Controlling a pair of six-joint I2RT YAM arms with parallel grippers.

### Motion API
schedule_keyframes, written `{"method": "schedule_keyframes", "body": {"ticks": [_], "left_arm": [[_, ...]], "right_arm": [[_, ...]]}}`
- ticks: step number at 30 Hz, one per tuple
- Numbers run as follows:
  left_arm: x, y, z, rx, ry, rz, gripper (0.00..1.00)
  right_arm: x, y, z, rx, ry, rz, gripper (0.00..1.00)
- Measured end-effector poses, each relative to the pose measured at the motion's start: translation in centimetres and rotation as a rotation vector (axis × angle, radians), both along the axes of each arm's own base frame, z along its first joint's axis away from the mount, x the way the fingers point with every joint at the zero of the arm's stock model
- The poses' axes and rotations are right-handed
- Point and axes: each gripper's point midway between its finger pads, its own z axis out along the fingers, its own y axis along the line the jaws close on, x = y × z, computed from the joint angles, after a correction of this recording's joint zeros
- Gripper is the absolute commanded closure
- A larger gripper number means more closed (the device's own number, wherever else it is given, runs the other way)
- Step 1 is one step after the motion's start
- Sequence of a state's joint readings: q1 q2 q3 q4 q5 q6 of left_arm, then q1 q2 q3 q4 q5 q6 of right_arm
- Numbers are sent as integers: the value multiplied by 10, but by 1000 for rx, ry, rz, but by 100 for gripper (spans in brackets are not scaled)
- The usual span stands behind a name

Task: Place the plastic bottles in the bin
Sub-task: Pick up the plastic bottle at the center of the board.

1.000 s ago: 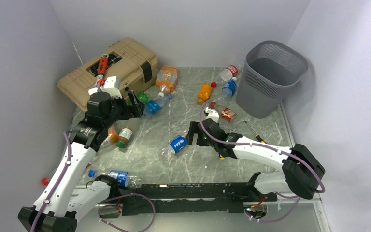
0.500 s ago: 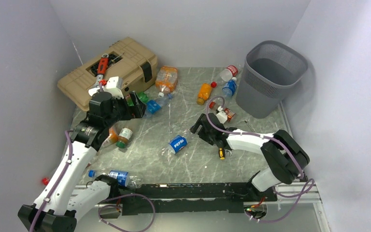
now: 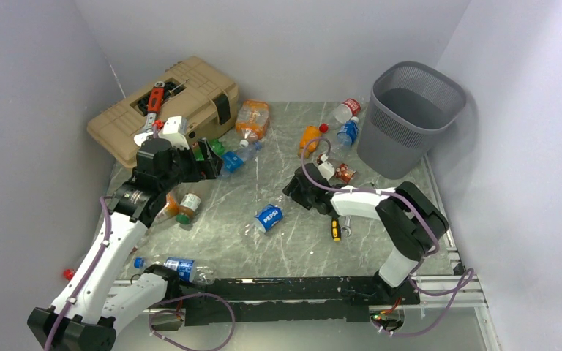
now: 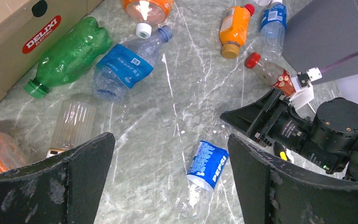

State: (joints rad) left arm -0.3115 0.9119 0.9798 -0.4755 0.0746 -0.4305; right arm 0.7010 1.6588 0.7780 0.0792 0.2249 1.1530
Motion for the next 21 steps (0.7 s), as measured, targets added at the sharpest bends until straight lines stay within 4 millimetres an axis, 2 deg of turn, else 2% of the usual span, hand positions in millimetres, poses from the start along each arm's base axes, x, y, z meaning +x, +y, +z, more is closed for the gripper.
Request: {"method": "schedule_keyframes", "body": {"ticks": [5,10,13,16,18,19,21], "left_arm": [[0,0,0,0,-1,0,4],[-1,0,1,0,-3,0,4],[-2,1,4,-4,-14,0,5],[-4,1,7,-7,-25,0,5],[-4,1,9,-9,-29,-1,5],[-5,1,9,-9,-30,-2,5],[-5,0,10,-11,-32,-9,5]], "right_arm": [[7,5,-2,4,-8,1,51],[9,7,-5,7,-26,15,72],[8,7,-4,7,-43,28,76],[4,3,-4,-7,-52,46,83],[-3,-3,-2,-31,-56,66,90],[-5,-6,0,-39,-59,74,100],[-10,-10,9,-54,-76,100,100]]}}
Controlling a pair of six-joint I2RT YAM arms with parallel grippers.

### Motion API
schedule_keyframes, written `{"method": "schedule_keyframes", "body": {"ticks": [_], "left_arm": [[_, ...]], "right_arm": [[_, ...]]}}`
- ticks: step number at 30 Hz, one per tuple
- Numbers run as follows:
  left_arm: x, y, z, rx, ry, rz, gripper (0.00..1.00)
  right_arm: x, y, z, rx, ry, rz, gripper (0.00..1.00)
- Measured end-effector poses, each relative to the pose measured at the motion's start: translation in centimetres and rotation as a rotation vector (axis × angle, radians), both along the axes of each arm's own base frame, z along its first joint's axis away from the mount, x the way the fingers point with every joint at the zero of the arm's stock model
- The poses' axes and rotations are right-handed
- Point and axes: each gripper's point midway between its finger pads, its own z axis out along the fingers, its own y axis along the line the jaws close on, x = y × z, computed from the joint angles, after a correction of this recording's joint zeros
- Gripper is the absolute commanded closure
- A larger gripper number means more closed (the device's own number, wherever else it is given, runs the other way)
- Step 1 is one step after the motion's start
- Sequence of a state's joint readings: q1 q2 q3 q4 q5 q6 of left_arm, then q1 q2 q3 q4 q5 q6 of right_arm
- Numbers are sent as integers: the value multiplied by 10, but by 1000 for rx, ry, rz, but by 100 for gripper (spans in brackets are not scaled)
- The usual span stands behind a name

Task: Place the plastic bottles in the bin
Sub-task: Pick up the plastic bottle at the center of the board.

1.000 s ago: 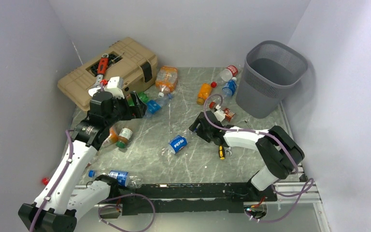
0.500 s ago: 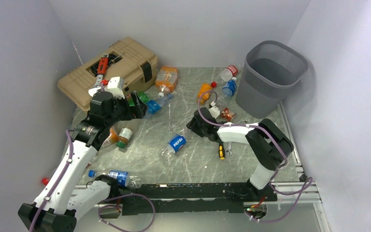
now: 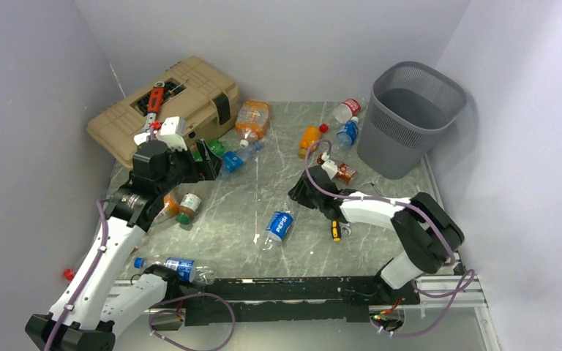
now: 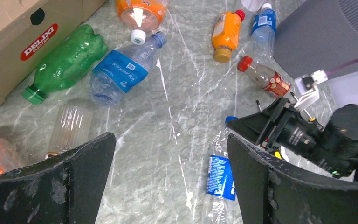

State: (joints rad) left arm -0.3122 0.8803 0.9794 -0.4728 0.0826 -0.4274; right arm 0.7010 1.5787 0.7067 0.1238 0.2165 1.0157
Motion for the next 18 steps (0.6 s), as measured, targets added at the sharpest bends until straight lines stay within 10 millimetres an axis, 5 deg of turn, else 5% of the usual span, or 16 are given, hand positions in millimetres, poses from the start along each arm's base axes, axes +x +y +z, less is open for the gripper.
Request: {"method": "schedule_keyframes", "body": {"ticks": [8,15,18], "left_arm": [[-5,-16,-3,-39,-31,-99,2],[-29,-65,1,-162,-73,-405,1],[-43,-92,11,-249,-103,-586,0]], "right_arm": [[-6,15,85,47,-239,231,100],[-29,22,186,136,-547,424,100],[-40,29,215,181,-635,490,100]]}}
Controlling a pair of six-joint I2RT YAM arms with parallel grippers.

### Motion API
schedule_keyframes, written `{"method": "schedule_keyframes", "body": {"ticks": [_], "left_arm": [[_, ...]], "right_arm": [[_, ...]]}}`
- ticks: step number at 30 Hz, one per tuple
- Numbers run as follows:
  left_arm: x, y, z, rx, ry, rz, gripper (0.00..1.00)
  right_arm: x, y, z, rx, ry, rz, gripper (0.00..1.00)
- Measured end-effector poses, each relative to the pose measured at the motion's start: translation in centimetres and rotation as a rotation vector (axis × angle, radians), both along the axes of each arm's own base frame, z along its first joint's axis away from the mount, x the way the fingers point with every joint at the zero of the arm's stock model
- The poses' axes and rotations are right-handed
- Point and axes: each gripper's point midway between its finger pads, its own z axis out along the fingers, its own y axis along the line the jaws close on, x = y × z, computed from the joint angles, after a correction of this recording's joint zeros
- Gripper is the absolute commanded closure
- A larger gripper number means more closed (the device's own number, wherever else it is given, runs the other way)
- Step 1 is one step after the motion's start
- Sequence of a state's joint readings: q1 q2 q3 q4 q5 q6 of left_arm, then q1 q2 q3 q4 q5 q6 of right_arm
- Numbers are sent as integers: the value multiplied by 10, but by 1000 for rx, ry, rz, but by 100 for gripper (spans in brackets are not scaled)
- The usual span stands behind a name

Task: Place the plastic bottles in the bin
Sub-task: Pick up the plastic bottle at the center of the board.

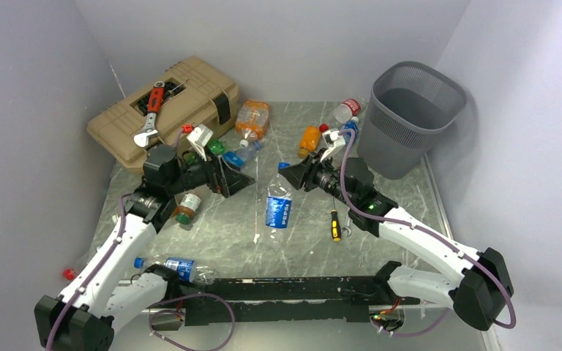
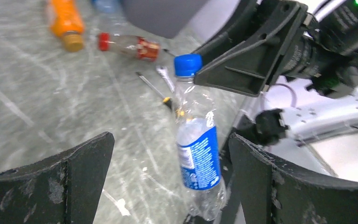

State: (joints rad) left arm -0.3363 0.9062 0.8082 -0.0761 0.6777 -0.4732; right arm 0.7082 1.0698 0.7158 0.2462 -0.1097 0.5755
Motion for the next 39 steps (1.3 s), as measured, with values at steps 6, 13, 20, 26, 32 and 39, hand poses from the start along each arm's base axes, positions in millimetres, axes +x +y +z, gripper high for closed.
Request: {"method": "schedule_keyframes", "body": {"ticks": [6,13,20,26,32,39], "left_arm": [[-18,-24,-5,-56,34,-182,1],[-43,-40,-6,-55,35,-302,0],[-48,-44,-9,-46,36,-330,12],[-50,-45,-13,-37,39,-341,40],[-52,-46,-14,-32,40,-349,57],[-50,-45,-15,-21,21,-343,71]], "right_arm": [[-18,24,40,83,-110,121,100],[-20,38,74,205,-205,150,100],[-24,41,102,296,-274,137,100],[-25,41,110,322,-294,132,100],[-22,43,108,277,-260,128,9],[-29,32,140,157,-253,128,0]]}}
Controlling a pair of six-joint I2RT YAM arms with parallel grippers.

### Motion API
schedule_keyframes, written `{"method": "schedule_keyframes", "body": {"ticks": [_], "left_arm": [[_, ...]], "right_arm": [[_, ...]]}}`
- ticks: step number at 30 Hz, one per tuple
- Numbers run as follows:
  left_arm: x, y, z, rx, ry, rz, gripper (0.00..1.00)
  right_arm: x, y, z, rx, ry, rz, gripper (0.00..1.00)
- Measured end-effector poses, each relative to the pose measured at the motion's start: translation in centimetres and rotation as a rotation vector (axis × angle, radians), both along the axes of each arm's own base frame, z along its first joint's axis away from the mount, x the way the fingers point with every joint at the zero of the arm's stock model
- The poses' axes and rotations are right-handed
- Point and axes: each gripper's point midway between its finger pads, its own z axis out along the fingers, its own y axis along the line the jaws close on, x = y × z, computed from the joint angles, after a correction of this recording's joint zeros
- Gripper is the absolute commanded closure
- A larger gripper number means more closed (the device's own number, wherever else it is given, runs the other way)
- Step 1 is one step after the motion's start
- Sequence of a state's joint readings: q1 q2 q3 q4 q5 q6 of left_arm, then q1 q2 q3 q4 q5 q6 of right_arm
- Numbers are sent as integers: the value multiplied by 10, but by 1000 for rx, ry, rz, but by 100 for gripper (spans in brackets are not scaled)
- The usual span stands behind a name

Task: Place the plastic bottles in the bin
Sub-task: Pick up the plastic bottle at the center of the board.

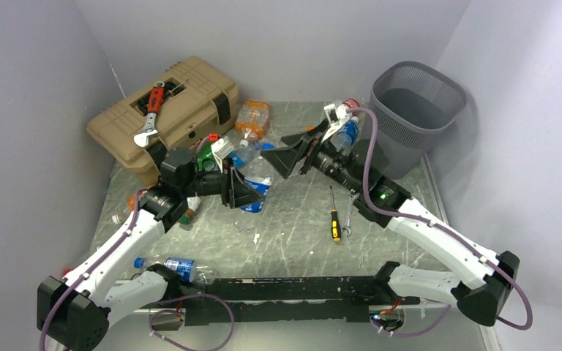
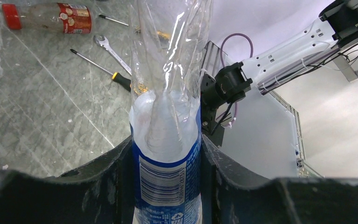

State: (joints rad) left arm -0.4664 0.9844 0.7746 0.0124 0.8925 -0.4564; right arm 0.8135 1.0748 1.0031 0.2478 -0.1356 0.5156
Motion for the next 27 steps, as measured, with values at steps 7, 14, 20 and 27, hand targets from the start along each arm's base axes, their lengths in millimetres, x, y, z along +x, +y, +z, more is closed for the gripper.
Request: {"method": "schedule_keyframes", "body": {"ticks": [7,14,20,27], "left_arm": [[0,1,-2,9,-16,-5,85],[-5,2,6,-2,-88,-18,95],[-9,6,7,-5,-190,3,100],[3,8,4,20,-232,63,100]], "right_arm": [[2,-1,30,-145,64,-4,6],[12,12,-13,-252,254,55,15],[6,20,-29,-236,388,147,18],[-3,28,-29,-187,431,213,44]]}}
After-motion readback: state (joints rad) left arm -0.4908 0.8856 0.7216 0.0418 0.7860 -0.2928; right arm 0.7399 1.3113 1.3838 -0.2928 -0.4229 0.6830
